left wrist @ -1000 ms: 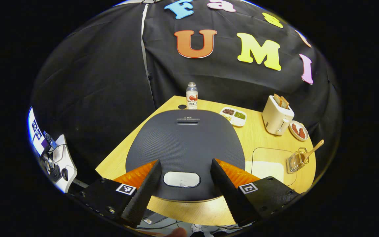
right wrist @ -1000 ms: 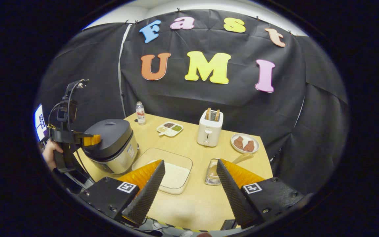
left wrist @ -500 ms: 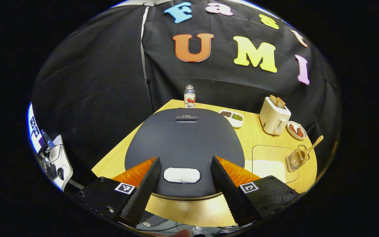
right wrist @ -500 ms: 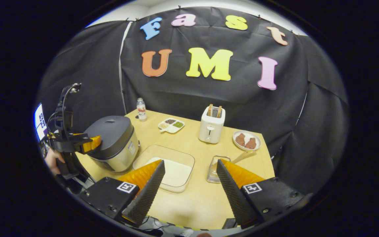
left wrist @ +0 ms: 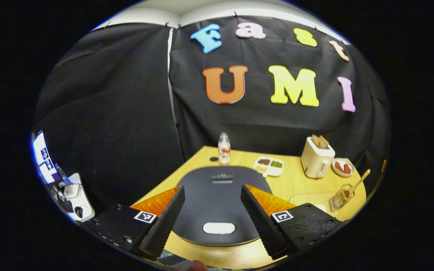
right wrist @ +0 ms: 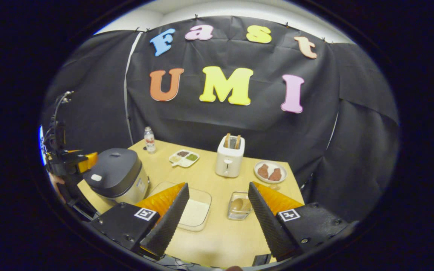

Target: Close the left gripper, press the button to open the rice cooker; take a wooden spoon from the chopstick holder with the right hand, scoop a spoonful of rice and pour it into the rice cooker, then put the wooden spoon back into the chopstick holder.

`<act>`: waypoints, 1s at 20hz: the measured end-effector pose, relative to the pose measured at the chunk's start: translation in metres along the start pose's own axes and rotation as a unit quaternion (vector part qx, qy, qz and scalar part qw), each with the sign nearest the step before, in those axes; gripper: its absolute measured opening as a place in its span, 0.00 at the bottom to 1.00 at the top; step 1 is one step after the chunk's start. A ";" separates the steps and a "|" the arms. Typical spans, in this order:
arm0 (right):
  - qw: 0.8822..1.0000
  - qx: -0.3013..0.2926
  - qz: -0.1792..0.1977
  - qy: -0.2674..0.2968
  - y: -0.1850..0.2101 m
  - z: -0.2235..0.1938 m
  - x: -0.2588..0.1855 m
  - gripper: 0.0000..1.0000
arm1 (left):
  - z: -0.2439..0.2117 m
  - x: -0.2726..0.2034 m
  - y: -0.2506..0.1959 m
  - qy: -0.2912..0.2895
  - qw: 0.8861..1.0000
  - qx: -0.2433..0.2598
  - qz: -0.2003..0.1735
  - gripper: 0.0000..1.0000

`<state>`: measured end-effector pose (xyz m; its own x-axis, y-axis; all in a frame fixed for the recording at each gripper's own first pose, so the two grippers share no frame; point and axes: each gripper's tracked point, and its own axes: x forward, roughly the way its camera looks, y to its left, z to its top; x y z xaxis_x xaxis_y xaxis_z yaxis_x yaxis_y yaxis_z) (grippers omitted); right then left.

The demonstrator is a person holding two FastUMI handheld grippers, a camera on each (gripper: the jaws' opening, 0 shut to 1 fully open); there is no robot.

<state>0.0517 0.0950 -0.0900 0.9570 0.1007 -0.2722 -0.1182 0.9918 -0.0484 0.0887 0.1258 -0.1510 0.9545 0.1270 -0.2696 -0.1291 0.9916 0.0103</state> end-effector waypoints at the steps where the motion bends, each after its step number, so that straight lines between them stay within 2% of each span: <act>1: 1.000 0.000 -0.012 -0.019 -0.004 0.012 -0.003 1.00 | 0.022 -0.010 -0.002 -0.033 0.999 0.001 -0.002 0.96; 4: 0.997 0.005 -0.041 -0.062 -0.011 0.047 -0.012 1.00 | 0.073 -0.043 -0.015 -0.104 0.994 0.014 -0.022 0.96; 8: 0.993 0.028 -0.044 -0.104 -0.010 0.076 -0.031 1.00 | 0.119 -0.091 -0.041 -0.171 0.983 0.021 -0.064 0.95; 9: 0.992 0.031 -0.045 -0.111 -0.011 0.078 -0.035 1.00 | 0.126 -0.102 -0.047 -0.181 0.980 0.017 -0.076 0.91; 10: 0.992 0.027 -0.046 -0.118 -0.011 0.082 -0.041 1.00 | 0.129 -0.110 -0.053 -0.183 0.979 0.012 -0.089 0.91; 11: 0.990 0.028 -0.049 -0.128 -0.013 0.084 -0.047 1.00 | 0.131 -0.117 -0.057 -0.187 0.978 0.006 -0.094 1.00; 14: 0.988 0.046 -0.044 -0.143 -0.012 0.082 -0.064 1.00 | 0.141 -0.133 -0.055 -0.208 0.974 0.005 -0.093 0.90; 15: 0.987 0.050 -0.040 -0.144 -0.013 0.082 -0.067 1.00 | 0.140 -0.135 -0.057 -0.209 0.973 0.009 -0.095 0.95; 20: 0.987 0.063 -0.046 -0.144 -0.023 0.084 -0.076 1.00 | 0.128 -0.136 -0.062 -0.193 0.976 0.023 -0.100 0.95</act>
<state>0.0044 0.0713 0.0123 0.9999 0.0099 0.0124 -0.0107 0.9978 0.0651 0.0015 0.0501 0.0085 0.9907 -0.0774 0.1118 0.0734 0.9965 0.0402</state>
